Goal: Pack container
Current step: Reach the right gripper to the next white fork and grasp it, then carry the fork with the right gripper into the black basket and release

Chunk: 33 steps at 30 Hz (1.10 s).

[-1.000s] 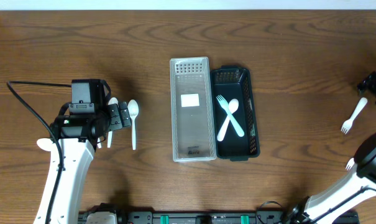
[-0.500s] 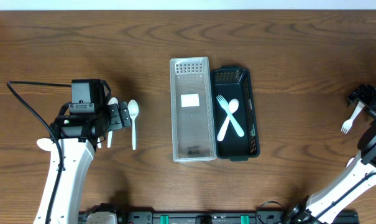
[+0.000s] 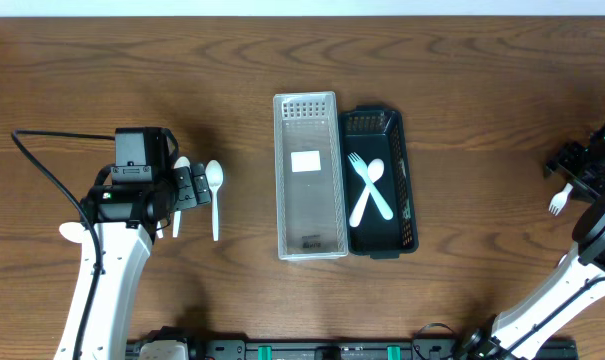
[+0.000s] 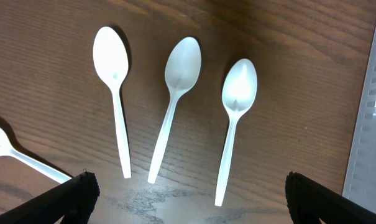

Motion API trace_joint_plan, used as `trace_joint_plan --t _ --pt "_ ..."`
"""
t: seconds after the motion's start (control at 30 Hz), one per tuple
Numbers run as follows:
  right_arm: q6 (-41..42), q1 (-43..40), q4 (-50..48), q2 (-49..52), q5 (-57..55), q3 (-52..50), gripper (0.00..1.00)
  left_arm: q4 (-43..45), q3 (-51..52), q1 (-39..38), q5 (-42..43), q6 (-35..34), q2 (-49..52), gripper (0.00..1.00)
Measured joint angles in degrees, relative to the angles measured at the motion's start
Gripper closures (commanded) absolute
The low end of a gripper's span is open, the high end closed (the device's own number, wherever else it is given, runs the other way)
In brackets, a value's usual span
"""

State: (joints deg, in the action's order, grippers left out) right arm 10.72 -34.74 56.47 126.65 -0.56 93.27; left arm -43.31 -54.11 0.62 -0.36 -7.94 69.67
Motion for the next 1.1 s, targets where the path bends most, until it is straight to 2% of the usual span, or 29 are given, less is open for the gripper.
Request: trace_joint_plan --t 0.2,0.3,0.47,0.63,0.93,1.1 --pt "-0.04 0.00 0.09 -0.07 -0.07 -0.09 0.59 0.00 0.00 0.00 0.00 -0.02 -0.02 0.02" --pt "-0.37 0.00 0.13 -0.07 -0.09 -0.11 0.72 0.02 0.00 0.00 0.00 0.00 0.00 0.02" --pt "-0.31 0.00 0.20 -0.07 -0.11 -0.11 0.75 0.00 0.00 0.00 0.00 0.00 0.00 0.02" --pt "-0.46 0.00 0.24 -0.09 -0.33 -0.11 0.99 0.00 0.00 0.00 0.00 0.00 0.00 0.02" --pt "-0.46 1.05 2.49 -0.94 -0.28 -0.76 0.99 0.00 0.00 0.00 0.00 0.00 0.00 0.02" --pt "-0.46 6.32 4.04 -6.84 1.81 -2.62 0.99 0.02 0.00 0.00 0.00 0.00 0.00 0.02"
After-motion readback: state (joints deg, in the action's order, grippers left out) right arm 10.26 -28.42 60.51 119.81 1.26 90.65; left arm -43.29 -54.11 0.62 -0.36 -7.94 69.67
